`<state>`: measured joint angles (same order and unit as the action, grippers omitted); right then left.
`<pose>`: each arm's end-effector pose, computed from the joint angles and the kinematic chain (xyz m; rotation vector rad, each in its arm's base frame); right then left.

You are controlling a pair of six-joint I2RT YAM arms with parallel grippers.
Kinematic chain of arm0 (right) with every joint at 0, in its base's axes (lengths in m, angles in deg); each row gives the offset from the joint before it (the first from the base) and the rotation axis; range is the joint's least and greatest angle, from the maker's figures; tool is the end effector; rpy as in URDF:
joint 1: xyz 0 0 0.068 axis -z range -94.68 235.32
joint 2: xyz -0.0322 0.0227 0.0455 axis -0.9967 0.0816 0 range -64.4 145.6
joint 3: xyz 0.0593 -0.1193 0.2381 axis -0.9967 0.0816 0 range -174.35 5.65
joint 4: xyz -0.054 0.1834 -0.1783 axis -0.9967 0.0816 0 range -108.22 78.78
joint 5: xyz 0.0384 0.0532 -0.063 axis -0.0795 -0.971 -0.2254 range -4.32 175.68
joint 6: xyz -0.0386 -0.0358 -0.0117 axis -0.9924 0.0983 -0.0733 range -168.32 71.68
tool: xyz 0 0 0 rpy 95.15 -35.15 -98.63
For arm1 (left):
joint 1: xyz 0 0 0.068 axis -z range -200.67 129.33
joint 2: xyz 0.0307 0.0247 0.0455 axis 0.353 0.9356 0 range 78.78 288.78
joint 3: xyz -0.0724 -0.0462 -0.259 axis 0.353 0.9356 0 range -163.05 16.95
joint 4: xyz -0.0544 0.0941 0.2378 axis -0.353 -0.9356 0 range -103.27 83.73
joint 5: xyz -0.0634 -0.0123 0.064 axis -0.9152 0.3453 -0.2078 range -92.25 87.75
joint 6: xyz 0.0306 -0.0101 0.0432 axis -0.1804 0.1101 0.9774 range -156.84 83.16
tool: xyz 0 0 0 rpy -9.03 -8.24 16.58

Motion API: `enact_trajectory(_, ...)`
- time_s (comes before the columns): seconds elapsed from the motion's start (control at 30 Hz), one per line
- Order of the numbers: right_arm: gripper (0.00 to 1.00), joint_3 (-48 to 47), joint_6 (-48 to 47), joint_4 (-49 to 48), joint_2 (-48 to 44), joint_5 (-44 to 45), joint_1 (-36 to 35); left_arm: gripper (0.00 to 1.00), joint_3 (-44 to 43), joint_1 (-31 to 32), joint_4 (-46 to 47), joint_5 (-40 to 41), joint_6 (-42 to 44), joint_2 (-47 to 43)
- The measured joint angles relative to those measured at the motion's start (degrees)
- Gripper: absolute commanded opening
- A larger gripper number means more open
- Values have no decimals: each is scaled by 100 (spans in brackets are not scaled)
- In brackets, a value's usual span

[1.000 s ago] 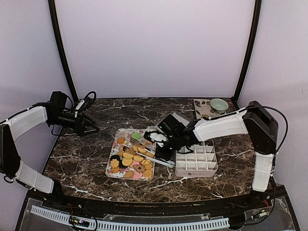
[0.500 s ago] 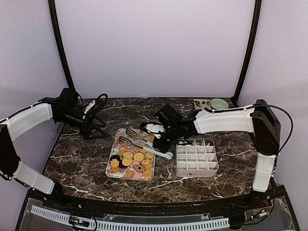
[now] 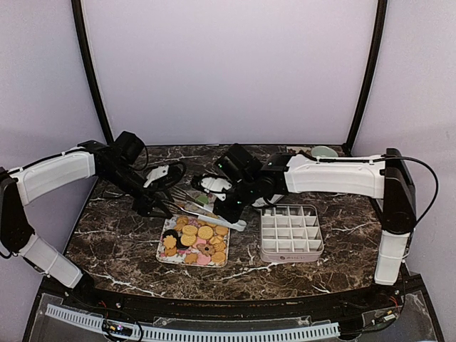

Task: Pack the cookies
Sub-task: Pick up the clamp from the plate, then pass from the right arm to the left

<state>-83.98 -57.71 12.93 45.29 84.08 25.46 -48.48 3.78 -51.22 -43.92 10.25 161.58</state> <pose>0.2142 0.3710 0.2489 -1.4364 2.0586 0.4086 0.2501 -0.1396 0.2705 1.6017 1.8345 -0.7876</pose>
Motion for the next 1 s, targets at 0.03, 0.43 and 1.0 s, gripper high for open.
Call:
enact_trajectory(0.03, 0, -63, 0, 39, 7, 2, -20, 44, -9, 44, -15, 90, 66, 4)
enact_trajectory(0.43, 0, -564, -90, 345, 326, 59, -157, 45, -11, 376, -61, 581, 214, 129)
enact_trajectory(1.0, 0, -675, -136, 621, 457, 282, -243, 0, -22, 468, -94, 708, 227, 127)
